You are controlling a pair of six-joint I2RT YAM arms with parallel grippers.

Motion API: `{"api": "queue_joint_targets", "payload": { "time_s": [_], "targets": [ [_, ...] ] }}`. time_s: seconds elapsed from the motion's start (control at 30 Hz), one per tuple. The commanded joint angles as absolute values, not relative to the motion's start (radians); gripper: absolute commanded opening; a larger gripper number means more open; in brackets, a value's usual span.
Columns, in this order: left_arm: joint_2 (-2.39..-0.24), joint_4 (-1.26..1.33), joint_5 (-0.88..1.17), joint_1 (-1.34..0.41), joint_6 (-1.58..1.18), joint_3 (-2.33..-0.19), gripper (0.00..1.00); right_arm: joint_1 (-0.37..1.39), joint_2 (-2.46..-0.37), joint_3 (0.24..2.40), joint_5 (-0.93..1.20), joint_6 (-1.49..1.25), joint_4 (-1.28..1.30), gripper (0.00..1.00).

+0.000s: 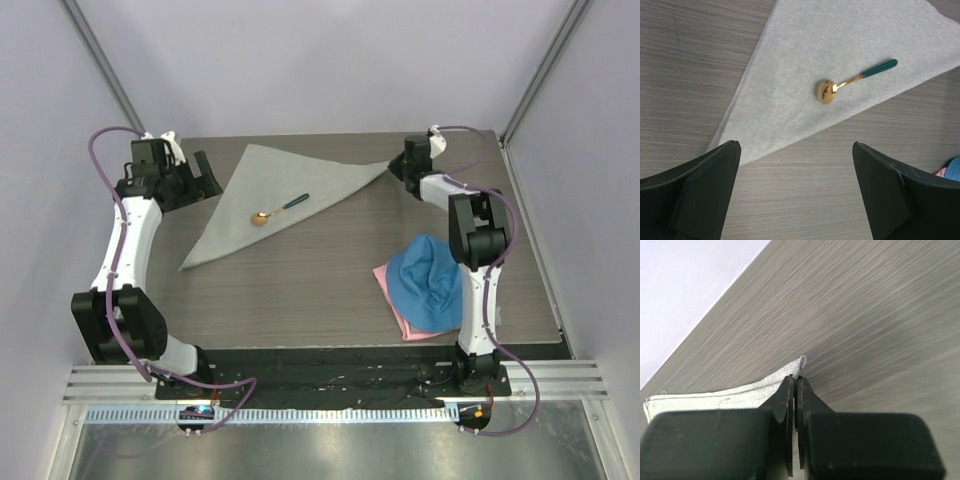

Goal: Fold the napkin, place the utensils inside, and roll it up
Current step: Fold the napkin

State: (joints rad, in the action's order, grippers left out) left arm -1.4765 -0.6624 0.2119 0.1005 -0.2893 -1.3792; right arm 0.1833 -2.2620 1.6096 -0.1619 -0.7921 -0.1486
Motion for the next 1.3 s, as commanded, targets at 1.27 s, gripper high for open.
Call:
{"api": "queue_joint_targets", "payload": {
  "time_s": [1.27],
  "targets": [
    [-1.195, -0.443, 0.092, 0.149, -0.534, -0.996, 1.0, 0.69, -2.172, 1.597, 0.057, -0.597, -0.302, 0.01]
  ]
}}
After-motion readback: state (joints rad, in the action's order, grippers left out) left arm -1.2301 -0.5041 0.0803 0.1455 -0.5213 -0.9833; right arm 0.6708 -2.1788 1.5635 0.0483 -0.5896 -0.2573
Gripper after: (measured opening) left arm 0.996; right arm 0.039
